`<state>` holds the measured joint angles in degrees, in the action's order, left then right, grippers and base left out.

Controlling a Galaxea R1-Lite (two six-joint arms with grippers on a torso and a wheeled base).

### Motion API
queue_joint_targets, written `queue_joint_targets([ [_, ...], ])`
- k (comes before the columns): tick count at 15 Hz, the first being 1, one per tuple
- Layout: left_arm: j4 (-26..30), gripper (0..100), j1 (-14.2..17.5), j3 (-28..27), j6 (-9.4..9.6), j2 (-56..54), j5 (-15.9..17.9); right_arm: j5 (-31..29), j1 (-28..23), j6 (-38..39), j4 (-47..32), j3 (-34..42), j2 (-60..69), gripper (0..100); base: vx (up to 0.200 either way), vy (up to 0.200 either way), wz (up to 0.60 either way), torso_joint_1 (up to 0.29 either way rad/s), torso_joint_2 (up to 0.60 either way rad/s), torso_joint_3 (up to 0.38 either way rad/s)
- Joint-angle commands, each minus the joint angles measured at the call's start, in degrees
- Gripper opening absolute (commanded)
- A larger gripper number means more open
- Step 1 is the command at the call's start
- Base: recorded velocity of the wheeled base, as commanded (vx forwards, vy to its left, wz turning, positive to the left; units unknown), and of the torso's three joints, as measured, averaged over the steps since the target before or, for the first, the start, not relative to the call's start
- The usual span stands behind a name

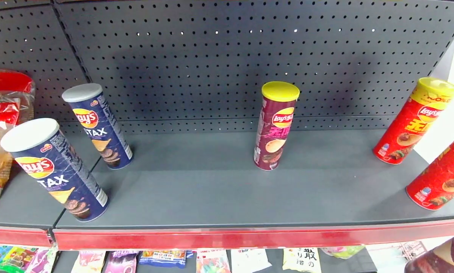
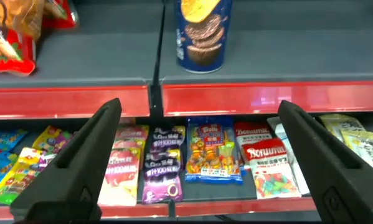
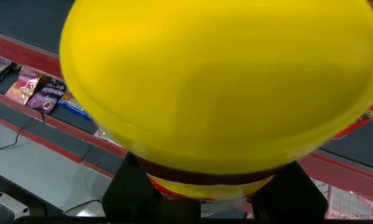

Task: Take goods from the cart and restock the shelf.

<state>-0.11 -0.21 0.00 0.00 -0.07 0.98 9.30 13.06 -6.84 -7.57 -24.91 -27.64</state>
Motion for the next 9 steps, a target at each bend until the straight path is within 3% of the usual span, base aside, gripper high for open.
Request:
queue_joint_targets([
  [1, -0.1, 100, -0.1, 0.0, 0.0, 0.1, 0.0, 0.8, 0.9, 0.0, 0.0, -0.4, -1.4, 0, 0.0, 0.0, 0.0, 0.0, 0.0, 0.0],
  [6, -0.1, 100, -0.2, 0.0, 0.44, 1.8, 0.4, 1.6, 5.4, 0.0, 0.2, -3.9, -6.6, 0, 0.0, 0.0, 0.0, 0.0, 0.0, 0.0],
  [7, -0.2, 100, -0.3, 0.0, 2.37, 1.8, 3.8, 1.6, 6.3, 0.0, 0.5, -4.7, -8.0, 0, 0.0, 0.0, 0.0, 0.0, 0.0, 0.0],
  [8, -0.1, 100, -0.3, 0.0, 3.69, 1.8, 4.5, 1.6, 6.5, 0.0, 0.8, -4.7, -8.7, 0, 0.0, 0.0, 0.0, 0.0, 0.0, 0.0],
  [9, -0.7, 100, -0.9, -4.0, 2.9, 3.9, 8.5, 1.6, 6.6, 0.0, 1.5, -4.5, -10.0, 0, 0.0, 0.0, 0.0, 0.0, 0.0, 0.0],
])
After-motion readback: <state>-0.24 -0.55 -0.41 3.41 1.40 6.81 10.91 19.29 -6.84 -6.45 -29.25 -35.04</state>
